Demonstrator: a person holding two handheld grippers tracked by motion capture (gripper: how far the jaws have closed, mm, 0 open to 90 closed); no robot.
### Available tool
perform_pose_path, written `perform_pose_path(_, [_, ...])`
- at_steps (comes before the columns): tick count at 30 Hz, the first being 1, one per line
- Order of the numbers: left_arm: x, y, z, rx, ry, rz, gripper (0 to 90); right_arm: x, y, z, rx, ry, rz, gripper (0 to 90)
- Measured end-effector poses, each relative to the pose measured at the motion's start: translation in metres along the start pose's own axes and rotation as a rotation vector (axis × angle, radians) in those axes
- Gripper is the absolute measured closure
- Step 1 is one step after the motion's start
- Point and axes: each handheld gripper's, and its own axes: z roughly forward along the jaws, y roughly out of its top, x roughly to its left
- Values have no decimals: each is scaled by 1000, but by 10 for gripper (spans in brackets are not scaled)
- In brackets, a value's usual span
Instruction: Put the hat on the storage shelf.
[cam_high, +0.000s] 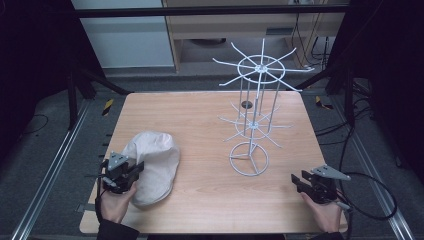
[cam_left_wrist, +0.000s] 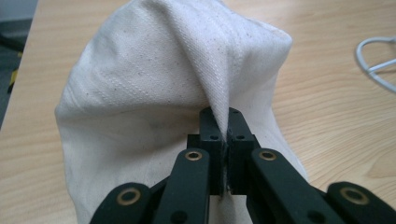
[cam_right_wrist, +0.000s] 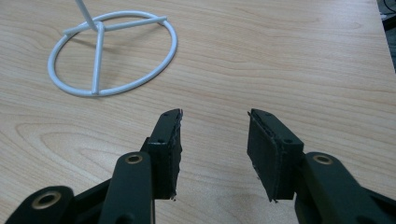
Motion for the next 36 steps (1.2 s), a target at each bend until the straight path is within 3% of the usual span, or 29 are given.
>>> perform_pose_path(7, [-4, 10, -15, -73, -39, 1, 878, 0, 0, 0, -7, -3, -3, 547])
perform_pose_path(14, [-11, 24, -34, -175, -108, 33, 878, 0, 0, 1, -17, -5, -8, 543])
perform_pose_path(20, [-17, 35, -46, -238, -129, 57, 879, 0, 0, 0, -19, -12, -5, 543])
perform_pose_path(23, [-22, 45, -55, -294, -146, 75, 878, -1, -1, 0, -20, -12, -4, 543])
perform_pose_path(36, [-25, 74, -78, -465, -197, 83, 878, -1, -1, 0, -23, -16, -7, 543])
